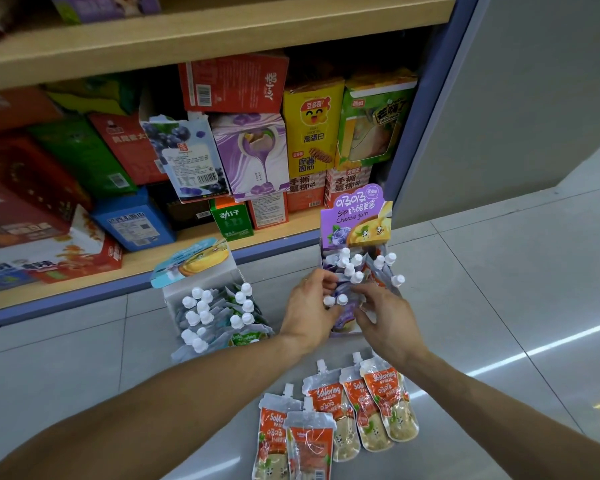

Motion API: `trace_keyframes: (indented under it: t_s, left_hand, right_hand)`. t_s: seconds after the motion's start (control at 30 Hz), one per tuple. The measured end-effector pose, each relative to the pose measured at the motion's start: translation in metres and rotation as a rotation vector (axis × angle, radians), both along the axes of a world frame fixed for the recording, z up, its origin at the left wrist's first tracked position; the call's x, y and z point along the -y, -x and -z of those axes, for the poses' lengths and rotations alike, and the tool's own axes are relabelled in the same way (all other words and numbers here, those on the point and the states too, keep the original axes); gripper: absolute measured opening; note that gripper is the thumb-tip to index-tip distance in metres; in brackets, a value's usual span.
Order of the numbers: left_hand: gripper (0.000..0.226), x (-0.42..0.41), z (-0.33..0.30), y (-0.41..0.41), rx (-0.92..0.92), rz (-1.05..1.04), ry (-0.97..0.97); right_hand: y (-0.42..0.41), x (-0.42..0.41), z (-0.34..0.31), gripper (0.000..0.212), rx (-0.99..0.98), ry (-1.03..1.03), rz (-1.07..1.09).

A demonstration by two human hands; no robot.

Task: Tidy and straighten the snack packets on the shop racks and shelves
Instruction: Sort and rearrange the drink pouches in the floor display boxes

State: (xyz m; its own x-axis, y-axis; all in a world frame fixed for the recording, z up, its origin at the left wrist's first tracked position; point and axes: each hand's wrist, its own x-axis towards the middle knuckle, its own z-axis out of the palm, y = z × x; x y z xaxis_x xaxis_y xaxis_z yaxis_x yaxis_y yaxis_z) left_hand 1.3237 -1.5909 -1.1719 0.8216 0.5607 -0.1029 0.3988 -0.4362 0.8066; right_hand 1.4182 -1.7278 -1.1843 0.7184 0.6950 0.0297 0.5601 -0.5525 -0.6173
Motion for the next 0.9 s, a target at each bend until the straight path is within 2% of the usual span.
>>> trace_keyframes:
  t_s: [0.07, 0.17, 0.23, 0.27, 0.3, 0.4, 0.47, 0.53, 0.63, 0.8, 0.9]
  left_hand:
    - [0.039, -0.004, 0.003, -0.001, -0.016, 0.008, -0.056]
    - [0.028, -0.009, 0.005, 0.000, -0.040, 0.015, -0.150]
    - [0.033, -0.010, 0.003, -0.001, -0.028, 0.027, -0.174]
    - [0.039, -0.010, 0.003, -0.001, -0.021, 0.036, -0.183]
    - [0.047, -0.011, 0.002, -0.002, -0.016, 0.049, -0.199]
    - [0.080, -0.014, 0.001, -0.004, -0.023, 0.122, -0.256]
    - [0.107, -0.018, 0.001, -0.006, -0.081, 0.209, -0.243]
    - [0.124, -0.019, 0.001, -0.010, -0.160, 0.285, -0.248]
    - [0.116, -0.018, 0.003, -0.011, -0.204, 0.302, -0.277]
    - [0.109, -0.014, 0.008, -0.004, -0.105, 0.222, -0.184]
    - [0.092, -0.017, 0.009, 0.000, -0.107, 0.248, -0.264]
  right_hand:
    - [-0.003, -0.002, -0.006, 0.048, 0.044, -0.022, 0.038]
    - [-0.021, -0.014, -0.017, 0.088, 0.091, 0.049, -0.028]
    - [-0.033, -0.027, -0.023, 0.107, 0.015, 0.169, -0.111]
    - [-0.037, -0.031, -0.023, 0.109, 0.002, 0.210, -0.139]
    - [-0.039, -0.033, -0.021, 0.105, 0.008, 0.212, -0.154]
    - [-0.034, -0.023, -0.016, 0.071, 0.084, 0.135, -0.158]
    - [-0.025, -0.011, -0.013, 0.063, 0.104, 0.091, -0.180]
    - [-0.021, -0.004, -0.011, 0.063, 0.103, 0.082, -0.191]
    - [-0.023, -0.002, -0.010, 0.064, 0.087, 0.099, -0.187]
    - [-0.023, -0.002, -0.004, 0.059, 0.123, -0.004, -0.096]
    - [-0.024, -0.004, -0.003, 0.050, 0.154, -0.018, -0.033]
